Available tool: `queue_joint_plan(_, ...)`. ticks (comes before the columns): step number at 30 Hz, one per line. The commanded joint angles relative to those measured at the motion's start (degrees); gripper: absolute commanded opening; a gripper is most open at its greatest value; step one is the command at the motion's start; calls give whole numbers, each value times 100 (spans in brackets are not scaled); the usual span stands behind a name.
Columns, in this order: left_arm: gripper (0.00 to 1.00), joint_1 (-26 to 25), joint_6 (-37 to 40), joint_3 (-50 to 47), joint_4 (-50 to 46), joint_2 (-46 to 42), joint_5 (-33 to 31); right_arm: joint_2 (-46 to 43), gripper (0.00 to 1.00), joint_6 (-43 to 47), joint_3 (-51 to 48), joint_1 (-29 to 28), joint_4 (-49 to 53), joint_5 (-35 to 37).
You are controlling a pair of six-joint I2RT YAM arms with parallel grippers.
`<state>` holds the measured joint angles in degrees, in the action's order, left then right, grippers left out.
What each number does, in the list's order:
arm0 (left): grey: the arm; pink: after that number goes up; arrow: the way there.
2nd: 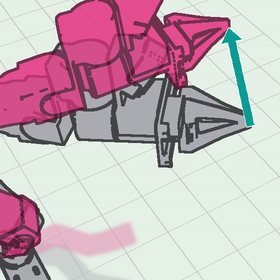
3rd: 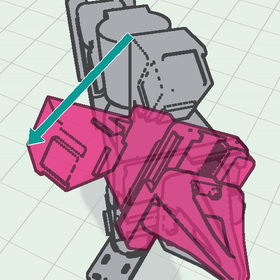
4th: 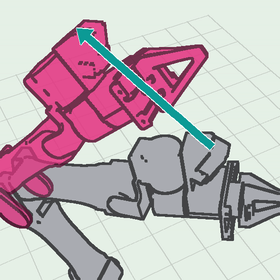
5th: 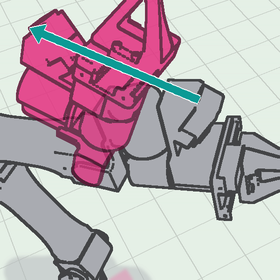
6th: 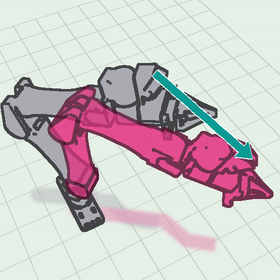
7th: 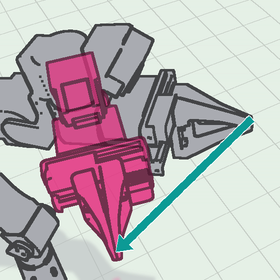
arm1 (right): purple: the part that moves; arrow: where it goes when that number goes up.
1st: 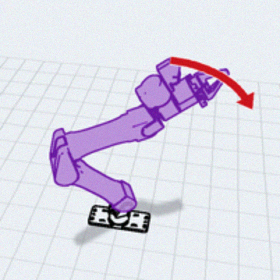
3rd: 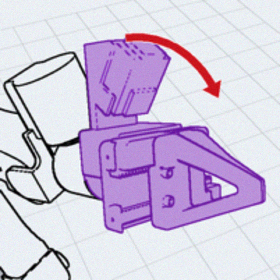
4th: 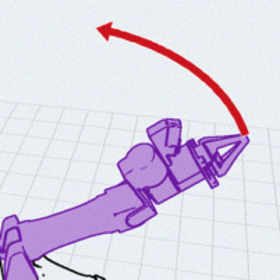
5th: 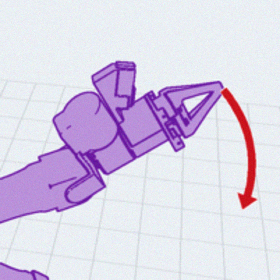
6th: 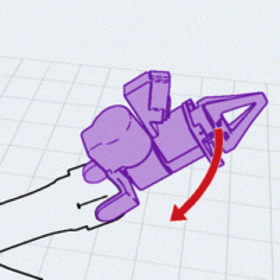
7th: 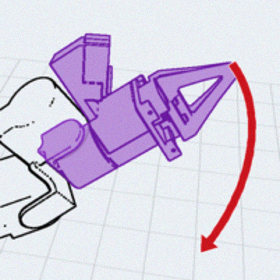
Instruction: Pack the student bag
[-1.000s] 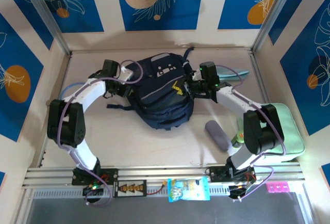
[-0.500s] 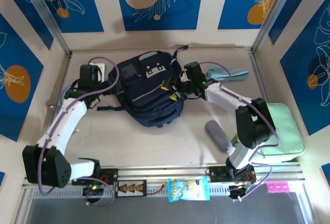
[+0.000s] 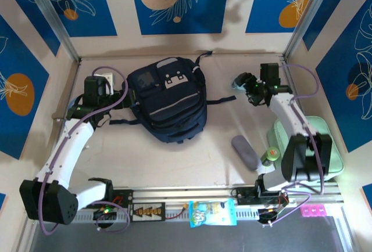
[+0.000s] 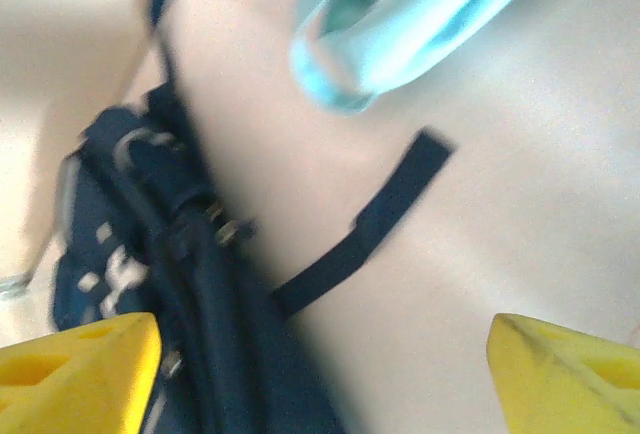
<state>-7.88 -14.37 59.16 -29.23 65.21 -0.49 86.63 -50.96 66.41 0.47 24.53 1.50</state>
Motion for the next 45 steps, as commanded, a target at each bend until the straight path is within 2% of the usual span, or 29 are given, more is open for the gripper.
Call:
queue_joint_plan(1, 100, 64, 220, -64, -99, -103, 366, 684, 88, 50, 545, 406, 182, 43)
queue_joint_plan(6, 100, 61, 436, -158, -24, -207, 661, 1871, 90, -277, 1502, 708, 300, 240)
queue_joint_plan(11, 100, 62, 480, -221, 69, -237, 736, 2799, 90, -926, 2338, 665, 426, 280)
queue_joint_plan(14, 100, 58, 502, -210, 47, -246, 725, 3196, 89, -1257, 2703, 621, 572, 371)
queue_joint_plan(19, 100, 62, 507, -196, 78, -212, 844, 3572, 82, -1441, 2986, 568, 542, 414)
queue_joint_plan(22, 100, 59, 506, -173, 65, -175, 899, 3742, 73, -1550, 3027, 559, 487, 357)
queue_joint_plan(24, 100, 59, 501, -174, 53, -167, 919, 3784, 55, -1575, 2961, 551, 371, 293)
queue_joint_plan(27, 100, 59, 488, -172, 59, -169, 1012, 3645, 30, -1539, 2746, 521, 205, 348)
queue_joint_plan(31, 100, 56, 465, -135, 47, -115, 1240, 3235, 14, -1290, 2393, 439, -89, 429)
queue_joint_plan(39, 100, -149, 376, 88, 18, 219, 1771, 1812, 0, -682, 1378, 177, -600, 178)
queue_joint_plan(45, 100, -875, 552, 243, 54, 557, 1620, 545, 0, -265, 353, 151, -837, -494)
